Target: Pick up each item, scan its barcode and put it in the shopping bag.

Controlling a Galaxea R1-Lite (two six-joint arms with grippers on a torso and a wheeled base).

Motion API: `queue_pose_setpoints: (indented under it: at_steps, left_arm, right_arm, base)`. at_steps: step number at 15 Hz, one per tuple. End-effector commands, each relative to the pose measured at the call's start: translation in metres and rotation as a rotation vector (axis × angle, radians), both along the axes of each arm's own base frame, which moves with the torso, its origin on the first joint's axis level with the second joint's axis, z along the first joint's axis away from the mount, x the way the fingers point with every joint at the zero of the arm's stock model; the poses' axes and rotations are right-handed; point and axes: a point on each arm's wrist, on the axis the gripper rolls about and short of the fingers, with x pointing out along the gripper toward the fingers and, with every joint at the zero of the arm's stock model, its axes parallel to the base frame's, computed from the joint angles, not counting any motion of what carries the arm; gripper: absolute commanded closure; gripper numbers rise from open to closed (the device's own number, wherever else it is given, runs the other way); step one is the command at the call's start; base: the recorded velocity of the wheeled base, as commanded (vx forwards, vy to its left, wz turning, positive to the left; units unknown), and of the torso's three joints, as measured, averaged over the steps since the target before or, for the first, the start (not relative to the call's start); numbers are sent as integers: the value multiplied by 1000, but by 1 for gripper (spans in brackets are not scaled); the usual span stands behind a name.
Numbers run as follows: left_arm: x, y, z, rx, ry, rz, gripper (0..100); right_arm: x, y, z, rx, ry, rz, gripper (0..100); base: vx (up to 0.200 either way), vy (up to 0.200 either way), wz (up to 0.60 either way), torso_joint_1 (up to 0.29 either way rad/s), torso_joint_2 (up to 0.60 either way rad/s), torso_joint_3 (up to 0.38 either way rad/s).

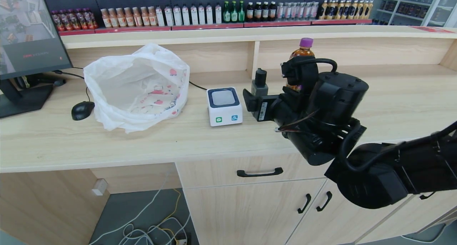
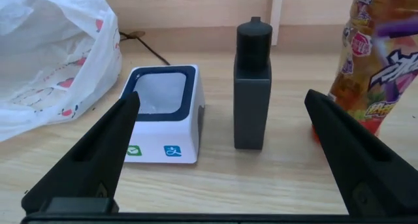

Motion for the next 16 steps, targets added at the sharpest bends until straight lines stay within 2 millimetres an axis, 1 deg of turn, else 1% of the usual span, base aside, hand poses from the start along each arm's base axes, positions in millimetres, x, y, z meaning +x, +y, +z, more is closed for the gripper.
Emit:
queue_pose_setpoints:
  at_steps: [1, 3, 4, 9, 13, 16]
  left_arm:
    - [0, 0, 0, 0, 0, -2, 0]
    - [0, 0, 0, 0, 0, 0, 0]
    - [0, 0, 0, 0, 0, 0, 0]
    - [0, 0, 0, 0, 0, 0, 0]
    - [0, 0, 0, 0, 0, -2, 0]
    - [0, 0, 0, 0, 0, 0, 0]
  right_arm:
    - [14, 4, -5, -3, -2, 2, 0]
    - [29, 1, -4, 6, -15, -21, 0]
    - [36, 1, -6, 3, -18, -6, 0]
    - [58, 1, -7, 16, -42, -17, 0]
    - [65, -3, -8, 14, -49, -9, 0]
    - [68, -1, -10, 13, -48, -7, 0]
  base:
    - [0, 0, 0, 0, 0, 0]
    - [0, 0, 0, 0, 0, 0]
    - [0, 0, 0, 0, 0, 0]
    - [0, 0, 0, 0, 0, 0]
    - [0, 0, 0, 0, 0, 0]
    - [0, 0, 0, 0, 0, 0]
